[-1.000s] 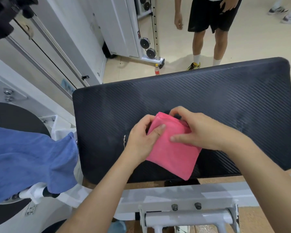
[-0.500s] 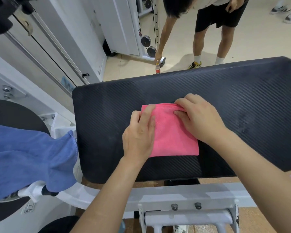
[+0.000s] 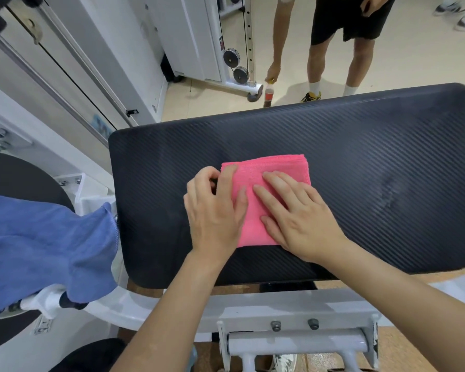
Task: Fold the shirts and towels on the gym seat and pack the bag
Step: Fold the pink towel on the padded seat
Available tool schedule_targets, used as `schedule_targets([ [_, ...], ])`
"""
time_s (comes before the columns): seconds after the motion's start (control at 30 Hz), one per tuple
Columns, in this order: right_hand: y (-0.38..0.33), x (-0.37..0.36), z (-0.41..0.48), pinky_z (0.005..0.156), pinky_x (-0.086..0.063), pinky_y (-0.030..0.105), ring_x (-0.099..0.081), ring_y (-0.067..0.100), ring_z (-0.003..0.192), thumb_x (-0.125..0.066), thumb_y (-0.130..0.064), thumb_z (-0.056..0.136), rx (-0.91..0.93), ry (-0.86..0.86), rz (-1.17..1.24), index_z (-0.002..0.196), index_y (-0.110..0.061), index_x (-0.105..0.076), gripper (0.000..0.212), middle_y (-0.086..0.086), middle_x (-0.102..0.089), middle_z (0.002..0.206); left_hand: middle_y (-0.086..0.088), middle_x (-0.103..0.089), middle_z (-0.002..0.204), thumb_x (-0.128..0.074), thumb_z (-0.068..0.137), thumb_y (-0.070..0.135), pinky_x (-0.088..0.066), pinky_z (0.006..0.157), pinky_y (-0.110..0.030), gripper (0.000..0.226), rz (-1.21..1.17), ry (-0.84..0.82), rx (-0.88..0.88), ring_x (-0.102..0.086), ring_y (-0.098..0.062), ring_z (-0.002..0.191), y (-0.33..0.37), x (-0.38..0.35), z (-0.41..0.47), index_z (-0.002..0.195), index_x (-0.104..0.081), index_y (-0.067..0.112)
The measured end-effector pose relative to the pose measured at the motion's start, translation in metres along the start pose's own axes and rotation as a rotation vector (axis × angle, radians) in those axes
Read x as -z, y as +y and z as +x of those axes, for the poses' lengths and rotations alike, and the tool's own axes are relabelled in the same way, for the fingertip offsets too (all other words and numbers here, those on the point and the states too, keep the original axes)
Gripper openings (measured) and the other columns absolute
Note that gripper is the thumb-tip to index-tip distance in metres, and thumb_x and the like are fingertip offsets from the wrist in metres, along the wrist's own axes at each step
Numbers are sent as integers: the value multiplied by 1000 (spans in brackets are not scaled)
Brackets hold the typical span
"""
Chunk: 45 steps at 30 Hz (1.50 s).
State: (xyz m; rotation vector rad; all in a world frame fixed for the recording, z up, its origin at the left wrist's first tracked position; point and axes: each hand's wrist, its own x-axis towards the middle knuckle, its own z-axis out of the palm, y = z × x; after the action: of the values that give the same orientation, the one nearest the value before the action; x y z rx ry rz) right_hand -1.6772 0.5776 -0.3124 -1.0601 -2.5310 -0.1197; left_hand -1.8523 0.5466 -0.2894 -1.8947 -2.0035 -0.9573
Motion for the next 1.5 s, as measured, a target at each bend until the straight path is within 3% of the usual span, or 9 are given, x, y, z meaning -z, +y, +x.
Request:
schedule_targets([
  [0.1,1,0,1,105,-33,39,-39,27,137,-41,-41,99,-7,-23,12,141,-13,-49,51,13,-44,148,-10,-57,102,-66,88,19,-48,72,-39,16,-66,-46,-310,-52,-25,87,-3,10,-29,102,-66,10],
  [0.2,3,7,4,106,-31,39,-38,27,137,-43,-40,98,-14,-89,82,141,-14,-49,50,11,-42,148,-11,-58,119,-65,91,24,-50,92,-40,30,-55,-231,-444,-56,-26,109,-18,6,-61,118,-63,10],
  [0.4,2,50,-13,92,-53,38,-55,24,118,-43,-33,93,-100,-70,235,121,-12,-62,39,6,-56,131,-9,-58,131,-65,89,6,-41,107,-42,41,-38,-264,-444,-53,-22,121,-28,4,-65,129,-59,13],
  [0.63,2,21,-47,106,-37,49,-37,27,139,-54,-50,88,-27,-186,-61,137,-13,-49,62,11,-39,151,-9,-64,117,-39,91,4,-39,109,-42,44,111,-274,-478,-61,-24,106,-16,10,-47,131,-57,4],
  [1.03,12,24,-29,88,-38,37,-64,20,113,-51,-30,93,75,84,-54,116,-11,-68,35,3,-67,123,-9,-64,113,-53,83,27,-37,108,-44,43,107,-359,-472,-57,-26,106,-13,24,-29,117,-66,5],
  [1.2,8,43,-40,76,-49,34,-68,12,95,-54,-37,82,123,-209,141,109,-19,-66,34,-7,-70,107,-6,-68,100,-54,79,30,-39,100,-36,37,62,-426,-521,-62,-23,92,-12,42,-55,104,-71,7],
  [1.3,5,51,-43,71,-51,33,-67,12,86,-48,-40,79,-11,-380,277,107,-26,-63,35,-14,-69,100,-1,-64,106,-62,76,29,-44,92,-32,39,-13,-505,-421,-57,-19,97,-15,43,-68,111,-67,12],
  [1.4,8,58,-32,63,-44,28,-61,10,72,-40,-48,83,-131,-379,383,99,-33,-61,31,-16,-66,80,7,-60,109,-70,74,24,-47,84,-31,45,-135,-596,-205,-53,-17,98,-21,40,-60,117,-63,21],
  [1.5,11,60,-27,66,-47,30,-57,7,70,-47,-53,88,-227,-373,509,99,-38,-60,22,-17,-63,75,21,-66,95,-73,80,24,-40,80,-16,25,-365,-577,104,-53,-7,90,-19,45,-45,98,-70,40],
])
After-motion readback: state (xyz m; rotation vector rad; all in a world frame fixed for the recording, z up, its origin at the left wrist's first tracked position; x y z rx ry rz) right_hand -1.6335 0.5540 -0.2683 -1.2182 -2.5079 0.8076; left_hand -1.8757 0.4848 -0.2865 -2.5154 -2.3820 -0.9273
